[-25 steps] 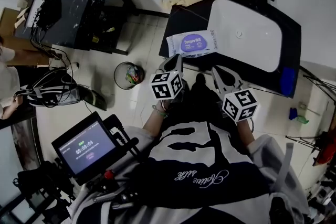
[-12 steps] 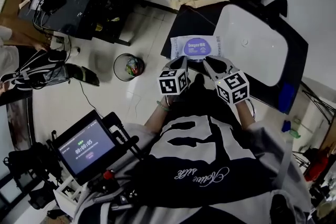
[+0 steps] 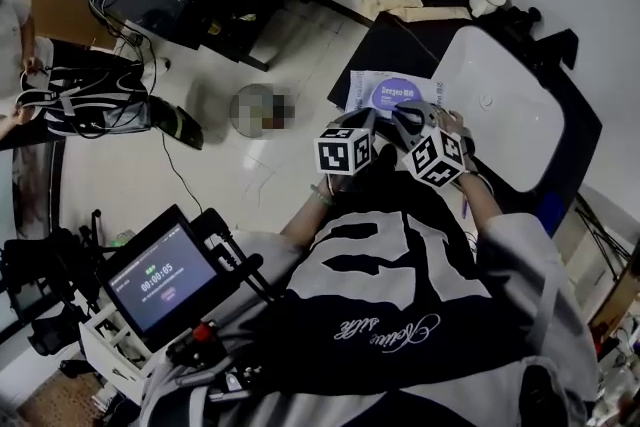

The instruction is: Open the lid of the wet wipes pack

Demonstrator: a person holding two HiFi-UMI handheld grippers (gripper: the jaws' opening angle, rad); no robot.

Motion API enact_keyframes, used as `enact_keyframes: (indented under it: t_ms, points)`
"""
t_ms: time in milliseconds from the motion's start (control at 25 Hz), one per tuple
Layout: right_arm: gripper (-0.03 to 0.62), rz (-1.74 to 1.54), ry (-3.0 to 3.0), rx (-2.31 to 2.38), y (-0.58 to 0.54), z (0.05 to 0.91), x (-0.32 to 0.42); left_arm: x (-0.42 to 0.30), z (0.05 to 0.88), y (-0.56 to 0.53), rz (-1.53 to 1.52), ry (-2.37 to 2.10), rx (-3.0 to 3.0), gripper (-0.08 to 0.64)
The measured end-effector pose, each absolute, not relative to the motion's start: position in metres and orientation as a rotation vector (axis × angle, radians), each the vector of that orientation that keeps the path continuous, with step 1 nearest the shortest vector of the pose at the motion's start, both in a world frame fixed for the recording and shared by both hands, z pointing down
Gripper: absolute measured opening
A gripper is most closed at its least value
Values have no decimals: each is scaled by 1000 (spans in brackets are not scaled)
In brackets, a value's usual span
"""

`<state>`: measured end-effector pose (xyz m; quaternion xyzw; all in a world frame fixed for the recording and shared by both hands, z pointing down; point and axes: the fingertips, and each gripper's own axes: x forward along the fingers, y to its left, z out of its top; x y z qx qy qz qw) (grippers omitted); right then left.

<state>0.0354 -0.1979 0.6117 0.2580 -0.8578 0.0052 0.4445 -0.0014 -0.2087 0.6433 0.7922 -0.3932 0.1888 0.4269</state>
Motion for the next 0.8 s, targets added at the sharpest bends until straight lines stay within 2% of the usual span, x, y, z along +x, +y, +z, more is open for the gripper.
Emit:
enact_keyframes:
  t_ms: [440, 600, 800]
  points:
    - [44, -257, -1995, 428, -197, 625, 25, -2, 643, -208, 524, -971, 2025, -2]
    - [52, -133, -2026, 492, -199, 622, 27, 1, 643, -206, 637, -950, 2093, -2]
    - [54, -57, -2051, 482, -204, 616, 26, 0, 644, -208, 614, -930, 2074, -2]
